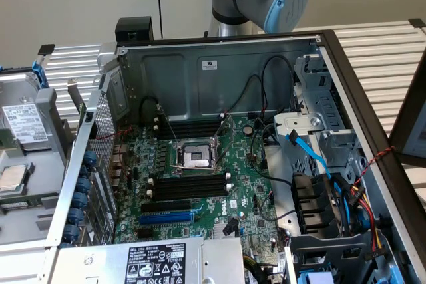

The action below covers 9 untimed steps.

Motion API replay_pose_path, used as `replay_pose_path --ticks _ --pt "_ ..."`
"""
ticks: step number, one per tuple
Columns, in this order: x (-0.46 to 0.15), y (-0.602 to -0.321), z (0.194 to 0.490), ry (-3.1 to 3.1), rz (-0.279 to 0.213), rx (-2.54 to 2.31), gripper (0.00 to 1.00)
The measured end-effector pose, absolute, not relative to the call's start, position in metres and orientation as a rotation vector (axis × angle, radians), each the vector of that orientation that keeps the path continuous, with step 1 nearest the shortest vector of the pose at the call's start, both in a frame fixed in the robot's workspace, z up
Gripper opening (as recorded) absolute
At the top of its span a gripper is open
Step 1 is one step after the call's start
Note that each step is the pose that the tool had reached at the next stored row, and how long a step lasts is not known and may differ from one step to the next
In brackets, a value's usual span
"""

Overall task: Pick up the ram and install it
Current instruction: 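Pick up the ram and move it above insertion slot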

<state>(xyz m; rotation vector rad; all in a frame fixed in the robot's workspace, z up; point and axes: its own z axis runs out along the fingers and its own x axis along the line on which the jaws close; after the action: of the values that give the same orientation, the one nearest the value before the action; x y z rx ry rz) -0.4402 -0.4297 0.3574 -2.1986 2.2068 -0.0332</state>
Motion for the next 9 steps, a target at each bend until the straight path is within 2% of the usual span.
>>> replay_pose_path --ticks 9 --pt "-0.44 -0.43 0.38 2.23 -0.022 -2.187 0.13"
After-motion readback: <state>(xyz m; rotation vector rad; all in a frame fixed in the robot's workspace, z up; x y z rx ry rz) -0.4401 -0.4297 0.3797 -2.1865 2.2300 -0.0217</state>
